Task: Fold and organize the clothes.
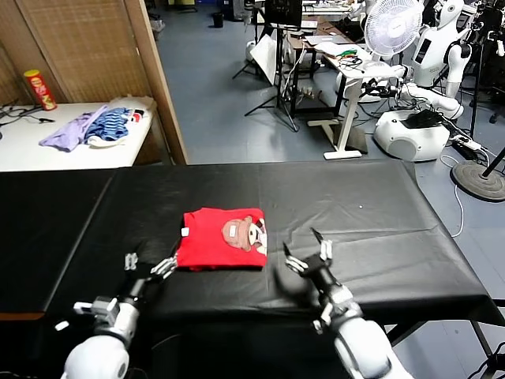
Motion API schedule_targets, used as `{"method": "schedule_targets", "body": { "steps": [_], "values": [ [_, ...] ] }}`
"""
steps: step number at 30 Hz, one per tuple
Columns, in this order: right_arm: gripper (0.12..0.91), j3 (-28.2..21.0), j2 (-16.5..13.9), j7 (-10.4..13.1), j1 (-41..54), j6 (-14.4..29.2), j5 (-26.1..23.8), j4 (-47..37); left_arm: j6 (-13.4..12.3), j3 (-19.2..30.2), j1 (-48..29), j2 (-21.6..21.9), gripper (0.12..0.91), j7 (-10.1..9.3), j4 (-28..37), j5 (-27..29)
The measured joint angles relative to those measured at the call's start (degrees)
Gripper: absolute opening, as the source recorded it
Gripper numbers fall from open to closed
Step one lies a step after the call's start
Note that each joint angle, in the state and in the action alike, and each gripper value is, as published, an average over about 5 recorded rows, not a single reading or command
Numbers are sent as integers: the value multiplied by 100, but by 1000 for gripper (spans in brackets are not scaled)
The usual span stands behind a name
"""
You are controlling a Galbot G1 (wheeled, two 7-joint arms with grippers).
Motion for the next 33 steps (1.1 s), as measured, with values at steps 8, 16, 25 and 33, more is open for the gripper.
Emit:
{"method": "schedule_targets", "body": {
  "steps": [8, 16, 25, 33],
  "values": [
    [798, 691, -186, 794, -1497, -584, 992, 1196, 91, -428, 1151, 208, 798, -187, -630, -241],
    [798, 1017, -240, 1180, -2406, -1291, 1342, 2077, 477, -926, 2193, 221, 798, -521, -1083, -607],
    [798, 1056, -201, 1325, -2709, -1572, 1372, 2391, 888, -1470, 2742, 287, 798, -614, -1478, -1001],
    [798, 1068, -198, 1324, -2757, -1591, 1372, 2439, 974, -1602, 2820, 293, 798, -596, -1564, -1011]
  ]
}}
